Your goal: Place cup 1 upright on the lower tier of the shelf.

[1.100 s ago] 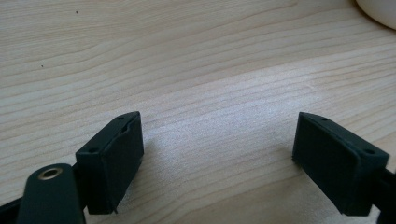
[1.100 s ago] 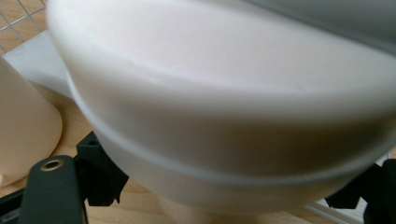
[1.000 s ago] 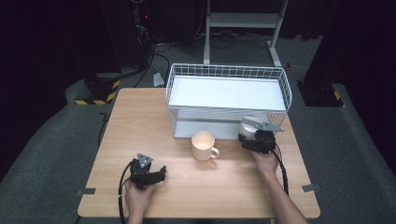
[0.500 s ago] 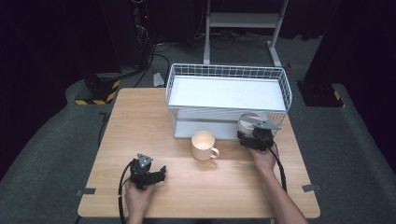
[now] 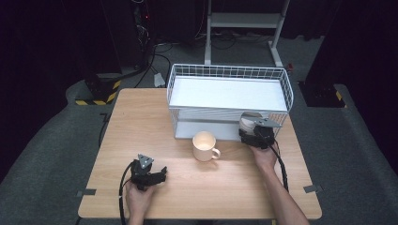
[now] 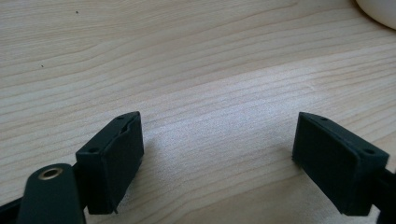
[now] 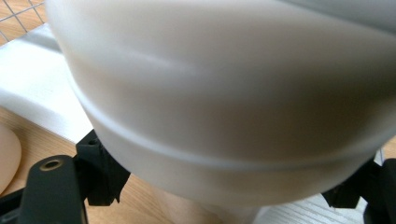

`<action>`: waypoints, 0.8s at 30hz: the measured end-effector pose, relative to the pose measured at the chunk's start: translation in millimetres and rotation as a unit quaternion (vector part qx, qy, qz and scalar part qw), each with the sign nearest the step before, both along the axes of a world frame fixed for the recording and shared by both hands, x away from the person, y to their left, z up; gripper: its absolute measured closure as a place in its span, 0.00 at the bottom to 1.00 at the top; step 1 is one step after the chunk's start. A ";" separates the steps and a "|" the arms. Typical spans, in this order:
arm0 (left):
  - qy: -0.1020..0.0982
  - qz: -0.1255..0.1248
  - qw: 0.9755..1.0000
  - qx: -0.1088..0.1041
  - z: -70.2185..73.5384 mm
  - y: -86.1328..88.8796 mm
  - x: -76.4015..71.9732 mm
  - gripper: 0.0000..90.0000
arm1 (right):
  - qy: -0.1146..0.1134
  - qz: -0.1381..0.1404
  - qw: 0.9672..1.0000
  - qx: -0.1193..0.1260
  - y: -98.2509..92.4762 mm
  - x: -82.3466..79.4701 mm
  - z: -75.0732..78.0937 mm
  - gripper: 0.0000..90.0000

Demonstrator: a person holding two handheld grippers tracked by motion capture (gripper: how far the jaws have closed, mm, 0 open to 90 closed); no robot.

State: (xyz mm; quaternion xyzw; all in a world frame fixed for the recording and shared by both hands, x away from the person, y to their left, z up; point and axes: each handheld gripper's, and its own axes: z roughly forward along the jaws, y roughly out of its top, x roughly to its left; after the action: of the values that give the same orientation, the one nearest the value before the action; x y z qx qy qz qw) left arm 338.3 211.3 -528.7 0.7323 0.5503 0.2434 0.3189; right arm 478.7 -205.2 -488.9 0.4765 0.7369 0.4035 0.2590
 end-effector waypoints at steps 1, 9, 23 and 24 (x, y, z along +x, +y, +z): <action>0.000 0.000 1.000 0.000 0.0 0.0 0.0 0.19 | 0.000 0.002 1.000 -0.002 -0.2 -0.1 0.0 0.21; 0.000 0.000 1.000 0.000 0.0 0.0 0.0 0.19 | 0.008 0.012 1.000 0.000 -1.7 -0.4 0.0 0.15; 0.000 0.000 1.000 0.000 0.0 0.0 0.0 0.19 | 0.020 0.002 1.000 0.006 -7.5 -7.4 1.0 0.14; 0.000 0.000 1.000 0.000 0.0 0.1 0.0 0.19 | 0.023 0.000 1.000 0.009 -9.3 -10.3 0.6 0.15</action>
State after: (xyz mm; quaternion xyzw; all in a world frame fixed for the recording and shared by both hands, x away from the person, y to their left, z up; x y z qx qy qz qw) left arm 338.3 211.3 -528.7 0.7323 0.5503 0.2434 0.3189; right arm 468.4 -214.5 -488.3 0.4878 0.7392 0.3988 0.2377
